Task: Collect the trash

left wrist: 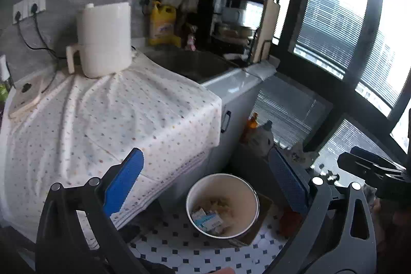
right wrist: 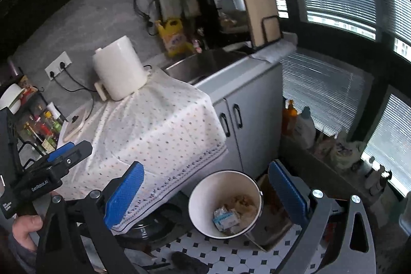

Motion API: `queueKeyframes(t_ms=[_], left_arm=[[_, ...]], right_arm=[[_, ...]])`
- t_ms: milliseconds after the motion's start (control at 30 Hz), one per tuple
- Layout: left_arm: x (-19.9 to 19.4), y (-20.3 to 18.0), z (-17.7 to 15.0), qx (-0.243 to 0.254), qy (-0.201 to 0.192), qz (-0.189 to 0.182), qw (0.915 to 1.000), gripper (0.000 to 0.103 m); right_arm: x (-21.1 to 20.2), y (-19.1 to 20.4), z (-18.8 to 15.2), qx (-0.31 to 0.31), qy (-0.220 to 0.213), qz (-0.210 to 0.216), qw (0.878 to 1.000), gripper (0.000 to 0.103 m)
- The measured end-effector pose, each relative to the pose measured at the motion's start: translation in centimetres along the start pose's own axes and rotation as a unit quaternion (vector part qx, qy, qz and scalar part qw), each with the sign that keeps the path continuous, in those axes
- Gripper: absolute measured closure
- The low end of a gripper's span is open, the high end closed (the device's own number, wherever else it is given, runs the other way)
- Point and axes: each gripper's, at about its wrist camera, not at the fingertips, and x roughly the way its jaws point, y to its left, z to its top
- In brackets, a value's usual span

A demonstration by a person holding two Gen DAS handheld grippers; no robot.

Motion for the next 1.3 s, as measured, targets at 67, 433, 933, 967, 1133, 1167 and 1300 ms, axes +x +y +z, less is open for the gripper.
queueKeyframes(t_ms=[67,433,933,967,1133,1167,1300], left_arm=[[-0.8,0.5,0.4,-0.004,-0.004,0.004,1.0,0.006],[-4.8,2.0,1.8,-0.012,-0.04,0.036,0.9985,0.006],[-6.5,3.2,-1.3,-0.029,-0.036,0.047,0.9978,0.006],[-6.6,3.2,-1.5,-0.031,-0.036,0.048,0.9977,0.006],[-6.8,3.1,-1.9,-0.031,-0.035,0.047,0.9978,0.006],[-6.9,3.1,-1.9,-0.031,-0.035,0.045,0.9979,0.006],[-6.9,3.1,-2.0,-0.027,-0.035,0.046,0.998,0.006]], right_arm=[[-0.2,0.7,0.4,-0.002,0.0,0.004,1.0,0.008],[-2.2,3.8,1.9,-0.026,-0.022,0.019,0.999,0.008],[-2.1,6.0,-0.8,-0.066,0.002,0.047,0.997,0.008],[-2.0,6.0,-1.0,-0.069,0.005,0.046,0.997,0.008],[-2.3,6.1,-1.2,-0.074,0.0,0.049,0.996,0.008],[-2.3,6.1,-1.2,-0.074,-0.002,0.048,0.996,0.008],[-2.5,6.2,-1.2,-0.074,-0.006,0.048,0.996,0.008]])
